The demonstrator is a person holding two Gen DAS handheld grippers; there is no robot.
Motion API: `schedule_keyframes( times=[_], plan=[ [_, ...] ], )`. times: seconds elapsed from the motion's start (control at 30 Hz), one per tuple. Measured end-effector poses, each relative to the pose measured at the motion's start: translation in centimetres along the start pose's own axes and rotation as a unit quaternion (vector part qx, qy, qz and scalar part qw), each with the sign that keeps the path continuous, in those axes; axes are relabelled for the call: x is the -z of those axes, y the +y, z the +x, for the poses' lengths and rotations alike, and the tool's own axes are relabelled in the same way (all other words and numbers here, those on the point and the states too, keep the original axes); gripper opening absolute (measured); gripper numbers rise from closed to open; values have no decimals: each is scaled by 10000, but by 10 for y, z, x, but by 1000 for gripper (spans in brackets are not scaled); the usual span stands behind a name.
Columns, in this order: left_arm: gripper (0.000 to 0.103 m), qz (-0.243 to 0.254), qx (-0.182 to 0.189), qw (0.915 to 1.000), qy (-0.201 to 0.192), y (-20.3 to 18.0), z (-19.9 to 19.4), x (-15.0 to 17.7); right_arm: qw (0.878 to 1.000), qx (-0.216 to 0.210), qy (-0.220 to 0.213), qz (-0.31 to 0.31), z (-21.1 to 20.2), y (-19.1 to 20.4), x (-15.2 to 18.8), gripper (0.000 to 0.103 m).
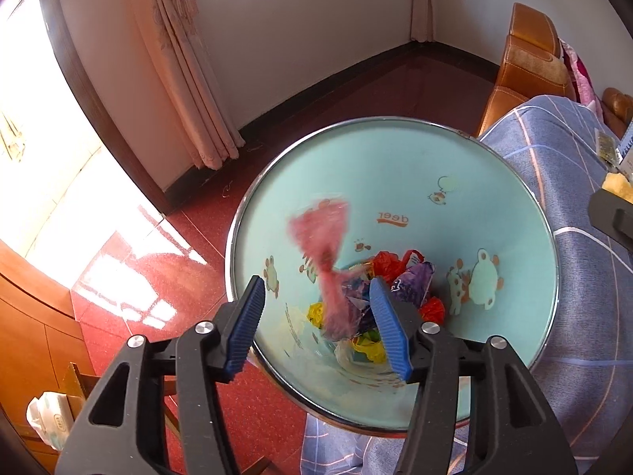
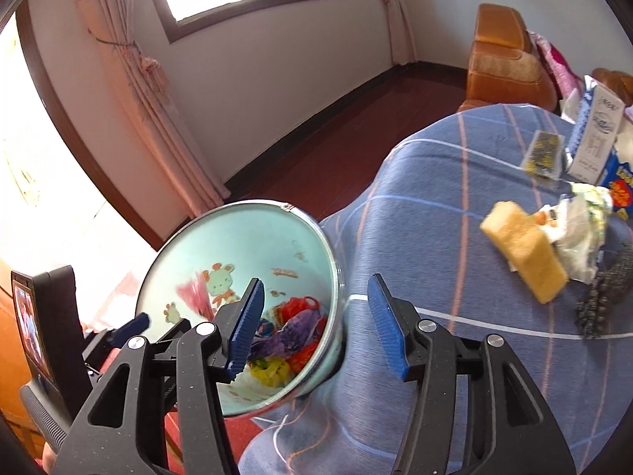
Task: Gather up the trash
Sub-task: 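Open both tools to drop the pink bag and purple wrapper into the bin, then grasp the black scrubber with the right tool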
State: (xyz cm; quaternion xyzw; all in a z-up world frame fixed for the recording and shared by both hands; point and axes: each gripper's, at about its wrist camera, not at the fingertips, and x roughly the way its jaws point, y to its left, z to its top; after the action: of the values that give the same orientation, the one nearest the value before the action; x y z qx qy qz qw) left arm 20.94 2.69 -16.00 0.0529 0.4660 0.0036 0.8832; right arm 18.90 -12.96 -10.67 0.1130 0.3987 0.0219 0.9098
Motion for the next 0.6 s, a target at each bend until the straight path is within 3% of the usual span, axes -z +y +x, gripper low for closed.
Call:
schedule_keyframes(
  times=[0.1, 0.17, 0.4, 0.6],
  plan=[
    [60, -11, 27, 10000, -50, -2, -8, 2, 9999, 93, -89, 93, -12, -13, 4, 57],
    [68, 5, -32, 9999, -146, -5, -15, 4, 9997, 164, -138, 134, -18, -20, 9, 58],
    [74, 158, -29, 9994, -296, -24, -33, 14, 9976, 458, -155, 500, -40, -68, 28, 58],
    [77, 416, 208, 9985, -276, -48, -44, 24, 9941, 776, -141, 751, -59, -112, 53, 58]
  ],
)
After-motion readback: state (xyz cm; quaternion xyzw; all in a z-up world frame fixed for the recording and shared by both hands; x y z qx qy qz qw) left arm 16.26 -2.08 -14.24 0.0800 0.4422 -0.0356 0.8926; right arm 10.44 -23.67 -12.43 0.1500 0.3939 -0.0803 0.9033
